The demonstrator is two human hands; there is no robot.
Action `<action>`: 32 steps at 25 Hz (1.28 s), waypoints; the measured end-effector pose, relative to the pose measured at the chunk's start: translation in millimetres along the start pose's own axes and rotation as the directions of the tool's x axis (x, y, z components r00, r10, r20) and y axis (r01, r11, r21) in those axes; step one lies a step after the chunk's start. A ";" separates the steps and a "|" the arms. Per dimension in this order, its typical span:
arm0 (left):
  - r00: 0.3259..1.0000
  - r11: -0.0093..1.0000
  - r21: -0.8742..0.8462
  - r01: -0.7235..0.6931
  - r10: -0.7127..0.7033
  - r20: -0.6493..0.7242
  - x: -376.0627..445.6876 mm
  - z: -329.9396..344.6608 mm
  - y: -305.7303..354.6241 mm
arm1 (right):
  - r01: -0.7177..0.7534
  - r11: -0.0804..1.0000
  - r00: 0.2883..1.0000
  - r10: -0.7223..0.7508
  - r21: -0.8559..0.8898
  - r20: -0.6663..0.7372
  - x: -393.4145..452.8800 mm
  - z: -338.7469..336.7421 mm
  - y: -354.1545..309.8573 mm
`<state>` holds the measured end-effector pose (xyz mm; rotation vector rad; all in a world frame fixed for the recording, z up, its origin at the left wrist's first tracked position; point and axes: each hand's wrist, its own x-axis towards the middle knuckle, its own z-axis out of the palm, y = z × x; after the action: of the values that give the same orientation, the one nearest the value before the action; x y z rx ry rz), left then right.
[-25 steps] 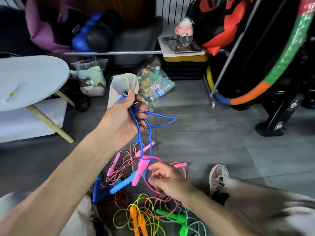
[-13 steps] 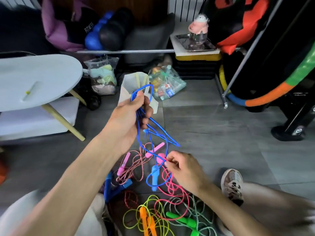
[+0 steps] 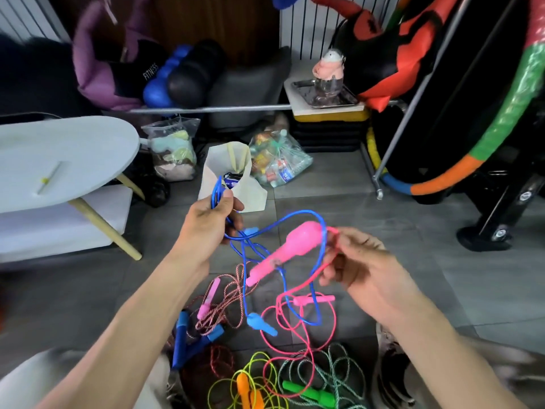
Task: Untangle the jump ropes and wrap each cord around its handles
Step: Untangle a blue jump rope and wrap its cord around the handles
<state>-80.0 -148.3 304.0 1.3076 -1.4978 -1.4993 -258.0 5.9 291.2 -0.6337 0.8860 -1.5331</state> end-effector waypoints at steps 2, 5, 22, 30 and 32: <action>0.998 1.000 0.004 0.016 -0.016 -0.060 4.1 -1.8 -0.4 | 0.052 0.997 0.998 -0.054 0.049 0.031 -2.2 -9.1 -15.1; 0.990 0.999 0.016 0.042 -0.039 -0.133 9.6 -5.0 -2.1 | 0.106 0.994 0.994 -0.106 -0.036 -0.010 -3.6 -17.1 -29.9; 0.973 0.978 0.009 -0.206 0.206 -0.107 5.8 -7.7 16.2 | -0.447 0.002 0.887 -0.132 -0.894 -0.443 8.4 -43.6 10.1; 0.689 0.714 0.332 -0.617 0.285 0.667 -30.8 25.8 8.4 | 0.212 0.738 0.964 -0.049 -0.641 0.263 35.0 4.6 43.6; 0.714 0.761 0.272 -0.589 0.332 0.616 -32.8 32.3 7.6 | 0.099 0.763 0.994 -0.046 -0.639 0.100 44.1 12.5 51.6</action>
<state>-101.8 -108.1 313.4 0.6153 -2.4546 -1.2444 -225.5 -40.5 251.8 -1.2305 1.3577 -1.2354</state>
